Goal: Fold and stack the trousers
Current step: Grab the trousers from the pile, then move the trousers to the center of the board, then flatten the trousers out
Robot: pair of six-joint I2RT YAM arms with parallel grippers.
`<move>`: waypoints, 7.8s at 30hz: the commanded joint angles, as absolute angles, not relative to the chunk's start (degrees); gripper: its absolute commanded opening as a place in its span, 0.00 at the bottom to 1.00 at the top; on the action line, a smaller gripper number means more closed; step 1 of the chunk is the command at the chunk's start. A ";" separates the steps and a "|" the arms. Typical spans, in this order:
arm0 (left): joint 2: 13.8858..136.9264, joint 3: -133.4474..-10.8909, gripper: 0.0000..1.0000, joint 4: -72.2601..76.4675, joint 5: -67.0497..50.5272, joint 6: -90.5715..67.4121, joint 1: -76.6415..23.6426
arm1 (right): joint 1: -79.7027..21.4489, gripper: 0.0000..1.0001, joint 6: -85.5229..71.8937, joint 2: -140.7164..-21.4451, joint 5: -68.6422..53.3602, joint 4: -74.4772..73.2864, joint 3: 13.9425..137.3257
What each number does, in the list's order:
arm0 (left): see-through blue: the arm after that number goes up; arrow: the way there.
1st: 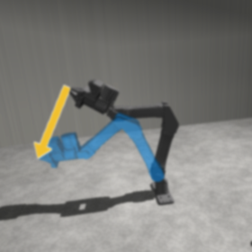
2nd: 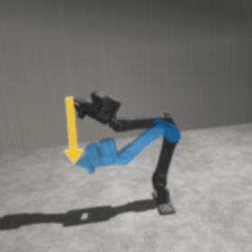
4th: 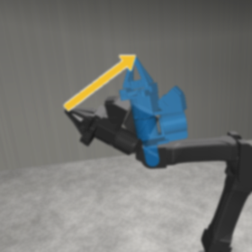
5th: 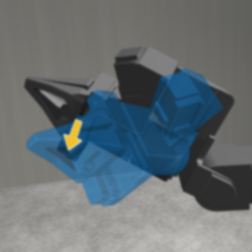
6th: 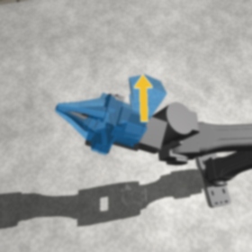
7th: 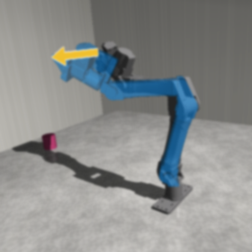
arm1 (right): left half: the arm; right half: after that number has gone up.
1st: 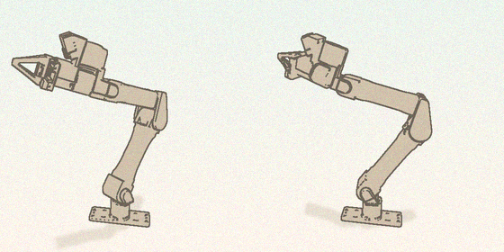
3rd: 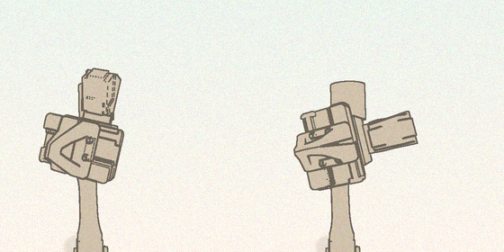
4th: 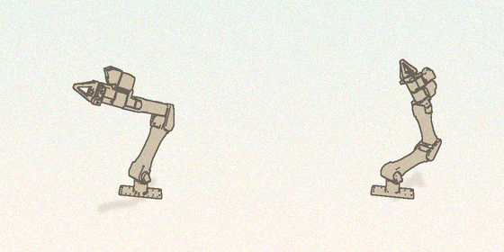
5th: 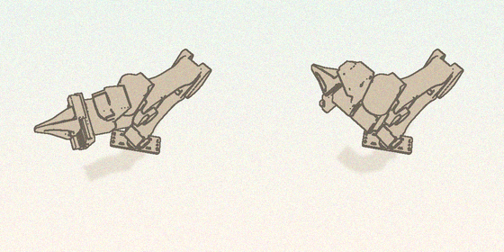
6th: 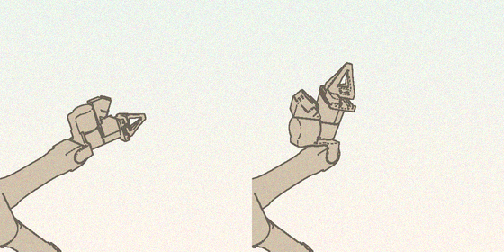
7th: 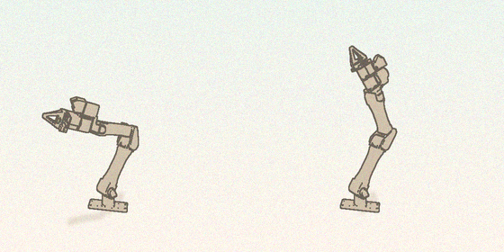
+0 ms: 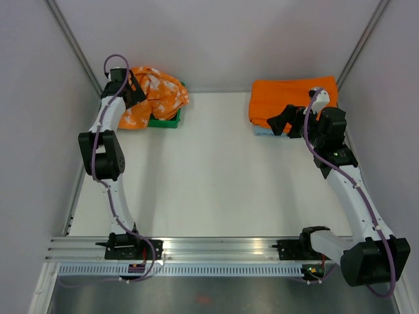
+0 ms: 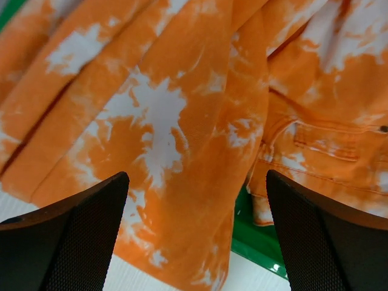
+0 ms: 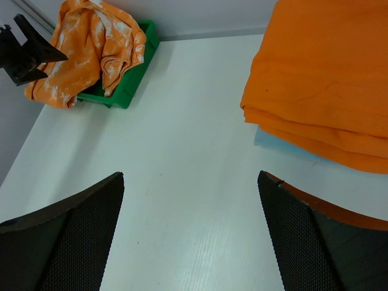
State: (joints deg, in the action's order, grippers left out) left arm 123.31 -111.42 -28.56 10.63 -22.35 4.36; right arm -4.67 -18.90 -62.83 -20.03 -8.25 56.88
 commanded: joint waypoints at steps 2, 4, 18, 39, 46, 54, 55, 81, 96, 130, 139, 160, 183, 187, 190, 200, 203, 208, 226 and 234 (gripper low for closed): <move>128.31 -113.99 1.00 -26.64 11.42 -18.55 3.96 | -4.75 0.98 -17.40 -61.79 -19.16 -8.44 57.04; 130.07 -114.17 1.00 -25.85 11.86 -16.35 3.87 | -4.83 0.98 -17.40 -62.14 -19.34 -8.35 56.87; 128.61 -114.43 0.02 -22.33 6.86 -12.57 3.43 | -4.75 0.98 -18.54 -63.72 -18.55 -8.61 57.74; 75.69 -119.01 0.02 -39.89 -33.14 -12.84 -14.30 | -4.66 0.98 -27.42 -64.52 -6.08 -13.70 65.12; 66.89 -102.95 0.02 -38.94 -35.51 -18.27 -25.84 | -4.66 0.98 -29.62 -61.35 0.07 -22.05 66.80; 66.79 -95.28 0.02 -33.66 -34.30 -18.28 -26.19 | -4.66 0.98 -30.32 -51.61 9.06 -28.13 63.11; 67.23 -91.97 0.02 -32.88 -29.06 -18.02 -26.19 | -4.66 0.98 -29.10 -50.81 7.75 -27.86 61.97; 65.49 -60.74 0.02 -37.62 6.24 -31.55 -17.15 | -28.83 0.81 -23.02 -68.19 -10.28 -23.12 39.91; 68.82 -60.38 0.02 -35.60 -2.20 -30.41 -14.33 | -29.44 0.75 -22.86 -71.44 -11.61 -15.91 40.07; 64.26 -99.85 0.05 -40.08 -1.69 18.18 -14.24 | -29.27 0.00 -3.34 -61.36 22.67 -5.35 79.53; 58.98 -93.27 0.42 -51.06 -10.52 15.39 -14.77 | -29.27 0.00 -5.80 -55.91 12.94 -24.33 76.22; 74.41 -76.89 1.00 -34.88 -29.12 -4.42 -27.21 | -29.36 0.00 -16.79 -44.56 -17.58 -41.39 51.24; 91.14 -77.87 0.83 -26.44 -47.63 18.80 -46.05 | -29.36 0.00 -19.07 -36.47 -9.76 -45.44 51.85; 91.93 -76.55 0.81 -23.91 -45.62 19.34 -47.46 | -29.36 0.00 -20.30 -37.00 -10.54 -44.04 51.60; 95.53 -78.48 0.77 -25.04 -45.44 20.74 -48.07 | -29.36 0.00 -21.27 -37.09 -13.71 -41.49 50.80; 95.01 -74.35 0.21 -25.65 -42.28 17.32 -54.66 | -29.36 0.43 -29.52 -37.61 -8.11 -41.30 51.33; 90.37 -72.70 0.05 -25.41 -40.61 13.81 -57.03 | -29.36 0.80 -35.31 -41.65 6.94 -50.94 54.39; 82.10 -66.46 0.02 -20.31 -30.52 7.13 -64.50 | -29.36 0.98 -44.64 -49.65 21.62 -64.42 65.03; 90.62 -63.81 0.90 -7.29 -3.52 -11.68 -86.83 | -27.34 0.98 -47.73 -44.57 22.32 -53.70 43.95; 78.41 -63.46 1.00 -16.07 10.02 -19.30 -82.02 | -26.54 0.98 -45.09 -47.37 21.81 -50.81 45.28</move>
State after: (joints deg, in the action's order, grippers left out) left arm 86.46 -62.85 -14.17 3.14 -11.90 -85.41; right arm -26.81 -45.63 -46.24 22.31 -54.37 44.64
